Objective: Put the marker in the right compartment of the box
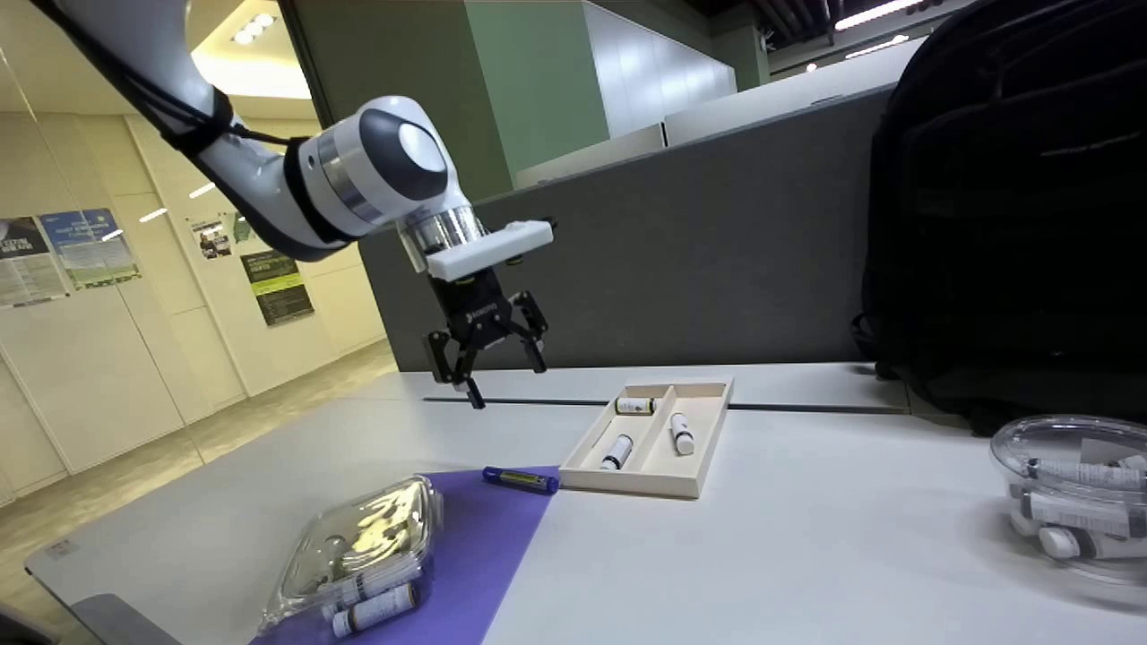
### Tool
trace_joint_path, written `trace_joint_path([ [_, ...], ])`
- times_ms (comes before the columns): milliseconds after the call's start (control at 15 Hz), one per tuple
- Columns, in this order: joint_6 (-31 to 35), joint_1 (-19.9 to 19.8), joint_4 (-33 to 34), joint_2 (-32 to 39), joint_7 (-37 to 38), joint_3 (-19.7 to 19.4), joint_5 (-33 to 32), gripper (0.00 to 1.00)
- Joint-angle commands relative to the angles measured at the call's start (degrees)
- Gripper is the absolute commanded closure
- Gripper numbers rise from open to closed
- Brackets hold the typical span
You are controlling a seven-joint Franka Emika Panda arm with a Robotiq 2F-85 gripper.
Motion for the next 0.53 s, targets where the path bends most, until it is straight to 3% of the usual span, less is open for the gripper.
trace_joint_path([
  [0, -5.4, -0.3, 6.9, 6.8, -5.2, 0.5, -0.6, 0.00],
  [467, -12.6, 3.8, 12.6, 14.6, -5.6, -0.9, -8.5, 0.00],
])
